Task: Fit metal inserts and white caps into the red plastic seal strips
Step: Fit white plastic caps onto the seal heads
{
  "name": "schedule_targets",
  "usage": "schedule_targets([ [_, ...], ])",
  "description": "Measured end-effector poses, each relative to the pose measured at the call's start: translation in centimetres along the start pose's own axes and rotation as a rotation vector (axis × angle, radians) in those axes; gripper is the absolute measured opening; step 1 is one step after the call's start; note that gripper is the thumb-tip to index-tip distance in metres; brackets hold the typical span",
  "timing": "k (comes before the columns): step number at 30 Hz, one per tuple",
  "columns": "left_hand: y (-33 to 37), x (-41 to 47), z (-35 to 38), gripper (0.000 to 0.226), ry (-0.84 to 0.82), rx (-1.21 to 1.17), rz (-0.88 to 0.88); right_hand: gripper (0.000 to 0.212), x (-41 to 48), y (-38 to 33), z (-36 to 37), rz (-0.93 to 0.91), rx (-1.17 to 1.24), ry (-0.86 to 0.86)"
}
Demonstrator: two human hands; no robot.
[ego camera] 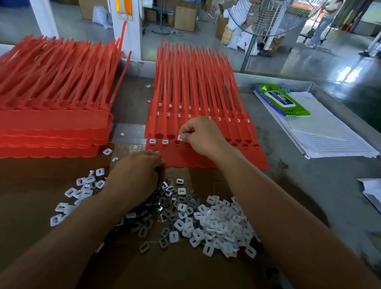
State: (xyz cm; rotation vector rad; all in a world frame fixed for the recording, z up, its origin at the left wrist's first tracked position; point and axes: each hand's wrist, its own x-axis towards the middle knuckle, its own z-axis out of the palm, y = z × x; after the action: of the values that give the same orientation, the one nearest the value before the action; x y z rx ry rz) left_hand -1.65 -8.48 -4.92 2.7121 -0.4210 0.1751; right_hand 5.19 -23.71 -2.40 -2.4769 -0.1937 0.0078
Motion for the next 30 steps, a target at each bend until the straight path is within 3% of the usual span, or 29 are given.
schedule_targets([
  [6, 0.1, -0.2, -0.2, 0.034, 0.031, -0.011, 0.011, 0.013, 0.8, -0.3, 0.7, 0.023, -0.079, -0.070],
  [16, 0.3, -0.1, -0.4, 0.036, 0.010, -0.004, 0.008, 0.012, 0.8, -0.8, 0.9, 0.013, -0.188, -0.045],
  [22, 0.4, -0.1, -0.3, 0.039, -0.004, 0.001, 0.003, 0.003, 1.2, -0.4, 1.3, 0.089, -0.132, -0.007],
  [26, 0.4, -0.1, -0.3, 0.039, -0.007, -0.002, 0.000, 0.020, 1.9, -0.2, 1.4, 0.148, -0.094, 0.002],
  [30, 0.4, -0.1, -0.3, 0.038, -0.004, -0.004, -0.001, 0.018, 2.7, -0.1, 1.3, 0.219, -0.041, -0.026],
])
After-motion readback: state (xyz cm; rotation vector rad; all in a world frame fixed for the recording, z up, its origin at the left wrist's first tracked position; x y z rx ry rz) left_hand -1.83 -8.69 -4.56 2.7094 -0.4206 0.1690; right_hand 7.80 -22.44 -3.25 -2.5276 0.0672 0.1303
